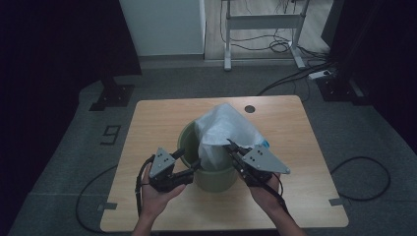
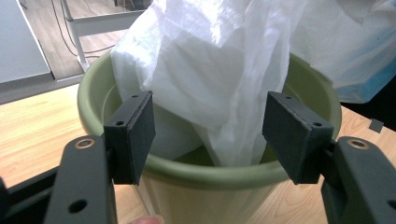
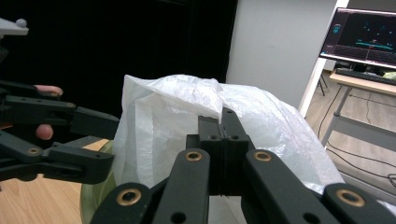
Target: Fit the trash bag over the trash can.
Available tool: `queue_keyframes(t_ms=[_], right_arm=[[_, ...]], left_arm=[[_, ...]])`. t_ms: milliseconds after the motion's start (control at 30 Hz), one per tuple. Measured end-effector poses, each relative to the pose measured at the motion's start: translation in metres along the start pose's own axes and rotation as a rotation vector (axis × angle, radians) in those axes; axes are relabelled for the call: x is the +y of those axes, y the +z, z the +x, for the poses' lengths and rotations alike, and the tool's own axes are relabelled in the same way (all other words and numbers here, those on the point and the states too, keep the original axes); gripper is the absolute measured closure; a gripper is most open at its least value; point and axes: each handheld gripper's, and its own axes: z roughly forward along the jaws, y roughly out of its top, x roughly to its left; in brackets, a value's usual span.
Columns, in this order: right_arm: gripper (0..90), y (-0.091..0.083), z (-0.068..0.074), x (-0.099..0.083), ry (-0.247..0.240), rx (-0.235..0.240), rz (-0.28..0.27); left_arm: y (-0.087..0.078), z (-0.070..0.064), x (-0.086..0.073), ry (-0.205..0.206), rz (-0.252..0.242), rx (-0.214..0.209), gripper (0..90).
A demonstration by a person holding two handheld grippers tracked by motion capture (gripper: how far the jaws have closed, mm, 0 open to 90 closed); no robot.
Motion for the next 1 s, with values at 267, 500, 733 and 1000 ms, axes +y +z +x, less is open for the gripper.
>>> queue_keyframes(t_ms=[267,500,733,1000], right_arm=[[89.1,0.001,0.003,-0.001,-0.006,0.011,0.004],[89.0,0.0,0.002,-0.005,-0.004,0.012,0.009],[69.4,-0.004,0.0,-0.012,-0.008,-0.01,0.018],[38.2,-0.022,0.004,-0.036,-0.005,-0.134,0.075]], left_arm=[[0.01,-0.002,0.011,0.012,0.008,-0.015,59.1],[0.014,0.001,0.012,0.002,0.011,-0.051,84.9],[0.01,0.008,0.01,-0.031,-0.018,-0.027,90.0],[0.0,0.023,0.01,-0.1,-0.065,0.002,90.0]])
